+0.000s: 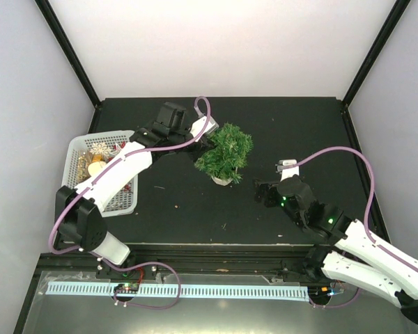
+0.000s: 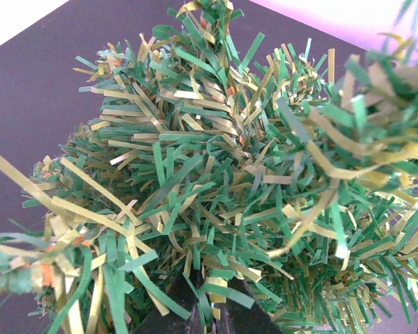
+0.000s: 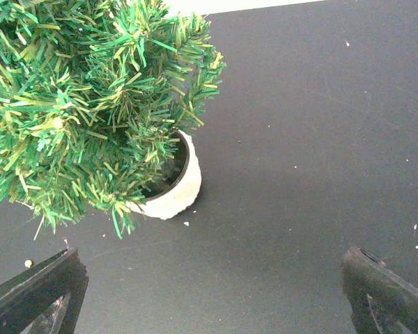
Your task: Decorate the small christmas tree
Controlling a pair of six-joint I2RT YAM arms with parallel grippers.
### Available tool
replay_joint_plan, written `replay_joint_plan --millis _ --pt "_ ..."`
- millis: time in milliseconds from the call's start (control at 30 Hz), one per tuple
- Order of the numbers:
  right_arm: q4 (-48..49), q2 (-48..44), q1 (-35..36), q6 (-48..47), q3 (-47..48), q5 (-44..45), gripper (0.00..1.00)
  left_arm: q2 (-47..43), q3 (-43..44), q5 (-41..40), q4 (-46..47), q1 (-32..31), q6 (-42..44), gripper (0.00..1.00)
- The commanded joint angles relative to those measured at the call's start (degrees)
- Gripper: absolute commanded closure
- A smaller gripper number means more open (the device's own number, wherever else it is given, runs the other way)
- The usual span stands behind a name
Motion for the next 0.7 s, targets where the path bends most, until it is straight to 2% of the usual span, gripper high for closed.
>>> replay_joint_plan --millis 0,667 --pt "1.0 0.1 0.0 0.1 0.3 0.9 0.0 -3.1 0.6 1.7 0.5 -0.9 0.7 0.98" --pt "2.4 1.9 0.0 0.2 0.0 0.5 0.0 -3.1 -1.6 4.2 -1.4 -2.0 0.8 0.99"
